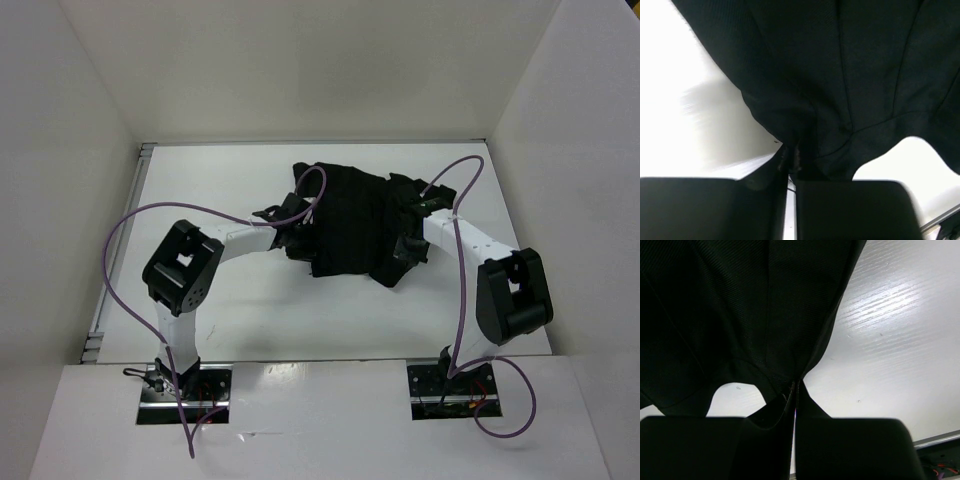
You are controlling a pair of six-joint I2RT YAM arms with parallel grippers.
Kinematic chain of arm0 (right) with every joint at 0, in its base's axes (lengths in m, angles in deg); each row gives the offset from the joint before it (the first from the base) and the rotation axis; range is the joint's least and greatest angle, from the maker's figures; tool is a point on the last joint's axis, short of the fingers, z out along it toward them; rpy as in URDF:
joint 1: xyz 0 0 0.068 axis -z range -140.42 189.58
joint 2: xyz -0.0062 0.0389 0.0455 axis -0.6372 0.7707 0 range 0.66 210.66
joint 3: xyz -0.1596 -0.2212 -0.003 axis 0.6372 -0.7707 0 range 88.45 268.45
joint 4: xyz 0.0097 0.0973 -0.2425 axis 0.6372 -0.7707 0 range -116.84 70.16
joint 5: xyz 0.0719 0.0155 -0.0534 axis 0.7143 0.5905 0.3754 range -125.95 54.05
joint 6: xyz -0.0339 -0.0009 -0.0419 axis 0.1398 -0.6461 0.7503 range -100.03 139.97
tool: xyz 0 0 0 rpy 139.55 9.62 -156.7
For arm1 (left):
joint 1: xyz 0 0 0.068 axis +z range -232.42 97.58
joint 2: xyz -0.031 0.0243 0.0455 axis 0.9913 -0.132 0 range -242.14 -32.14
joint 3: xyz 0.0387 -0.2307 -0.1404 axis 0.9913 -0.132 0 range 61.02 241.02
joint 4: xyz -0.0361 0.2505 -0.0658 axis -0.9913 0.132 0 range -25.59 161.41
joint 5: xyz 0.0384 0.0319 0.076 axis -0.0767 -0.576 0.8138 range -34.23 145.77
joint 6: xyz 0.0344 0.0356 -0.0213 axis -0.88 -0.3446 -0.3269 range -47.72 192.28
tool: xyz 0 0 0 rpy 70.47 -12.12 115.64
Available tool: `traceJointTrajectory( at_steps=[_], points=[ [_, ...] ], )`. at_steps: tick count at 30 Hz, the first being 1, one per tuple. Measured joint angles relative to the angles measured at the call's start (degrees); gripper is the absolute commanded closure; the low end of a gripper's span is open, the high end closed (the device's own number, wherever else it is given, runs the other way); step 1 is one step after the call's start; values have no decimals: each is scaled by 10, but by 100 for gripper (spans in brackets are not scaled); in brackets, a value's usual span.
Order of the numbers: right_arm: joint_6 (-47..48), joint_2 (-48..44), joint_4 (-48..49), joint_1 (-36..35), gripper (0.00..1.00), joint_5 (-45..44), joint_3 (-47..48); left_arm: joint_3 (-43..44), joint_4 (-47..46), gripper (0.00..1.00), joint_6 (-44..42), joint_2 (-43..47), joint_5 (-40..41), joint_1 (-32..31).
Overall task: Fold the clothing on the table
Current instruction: Fold the skirt
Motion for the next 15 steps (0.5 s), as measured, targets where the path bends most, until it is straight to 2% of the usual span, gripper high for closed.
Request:
traceJointTrajectory(
  at_steps=[1,7,11,15],
  points=[
    [0,0,0,0,100,0,0,3,-1,100,2,-3,2,-5],
    [4,-6,-1,4,100,-3,1,24,8,100,1,-13,14,-22],
    [14,-19,-14,13,100,-1,27,47,74,100,-17,2,42,-17],
    [40,-40,-22,49,100,15,96,103,152,100,-45,50,55,21]
  ],
)
